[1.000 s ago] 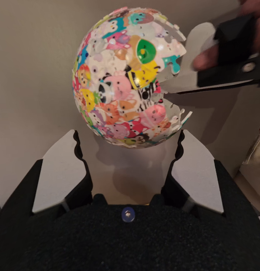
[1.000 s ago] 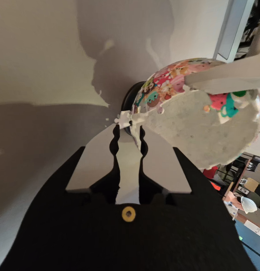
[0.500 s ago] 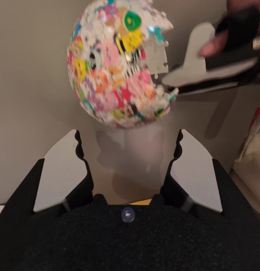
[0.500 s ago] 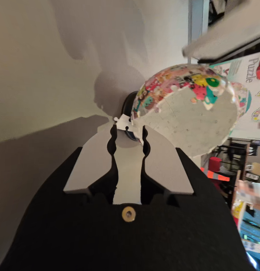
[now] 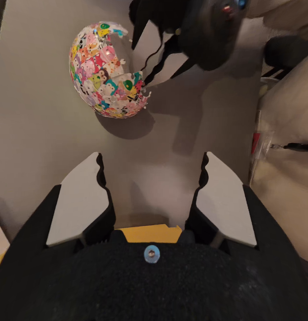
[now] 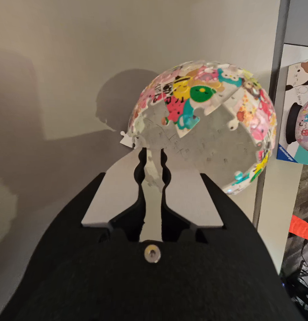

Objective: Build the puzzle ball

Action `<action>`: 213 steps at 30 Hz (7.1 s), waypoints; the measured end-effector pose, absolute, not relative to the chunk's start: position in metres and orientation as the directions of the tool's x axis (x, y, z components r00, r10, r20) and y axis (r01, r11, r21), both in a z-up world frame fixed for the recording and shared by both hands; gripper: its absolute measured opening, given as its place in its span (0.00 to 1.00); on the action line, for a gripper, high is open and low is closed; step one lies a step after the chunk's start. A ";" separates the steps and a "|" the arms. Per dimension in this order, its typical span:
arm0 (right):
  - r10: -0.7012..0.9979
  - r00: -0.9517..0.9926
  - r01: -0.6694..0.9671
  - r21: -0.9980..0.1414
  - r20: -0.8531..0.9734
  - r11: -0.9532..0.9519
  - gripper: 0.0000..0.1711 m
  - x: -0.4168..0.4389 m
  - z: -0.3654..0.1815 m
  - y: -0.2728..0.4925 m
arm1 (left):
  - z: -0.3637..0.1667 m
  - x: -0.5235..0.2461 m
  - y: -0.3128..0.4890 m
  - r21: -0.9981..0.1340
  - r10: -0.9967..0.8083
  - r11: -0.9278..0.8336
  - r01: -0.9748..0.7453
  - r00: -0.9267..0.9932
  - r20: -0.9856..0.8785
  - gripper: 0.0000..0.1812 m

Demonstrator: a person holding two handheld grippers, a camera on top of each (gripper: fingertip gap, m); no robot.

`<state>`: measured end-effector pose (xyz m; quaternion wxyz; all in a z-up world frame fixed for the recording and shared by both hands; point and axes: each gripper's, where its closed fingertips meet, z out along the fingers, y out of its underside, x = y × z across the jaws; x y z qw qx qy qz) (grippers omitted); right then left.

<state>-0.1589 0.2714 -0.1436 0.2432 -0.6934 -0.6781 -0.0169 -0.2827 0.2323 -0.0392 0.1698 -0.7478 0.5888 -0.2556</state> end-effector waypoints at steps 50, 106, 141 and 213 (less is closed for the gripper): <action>0.936 0.127 0.976 -0.211 0.329 -0.058 0.06 -0.162 -0.154 0.268 | 0.003 -0.346 0.078 -0.801 -0.902 -0.357 -0.482 0.401 0.160 0.51; 0.890 0.219 0.959 -0.255 0.400 -0.122 0.00 -0.139 -0.136 0.262 | 0.003 -0.328 0.078 -0.806 -0.918 -0.334 -0.488 0.361 0.163 0.49; 0.472 0.874 0.268 -0.700 -0.112 -0.662 0.11 -0.145 -0.189 0.244 | -0.032 -0.282 0.101 -0.878 -0.865 -0.411 -0.244 0.409 0.291 0.43; 0.366 0.533 0.845 -0.464 0.763 -0.264 0.10 -0.100 -0.126 0.248 | -0.034 -0.278 0.113 -0.872 -0.849 -0.407 -0.271 0.465 0.251 0.43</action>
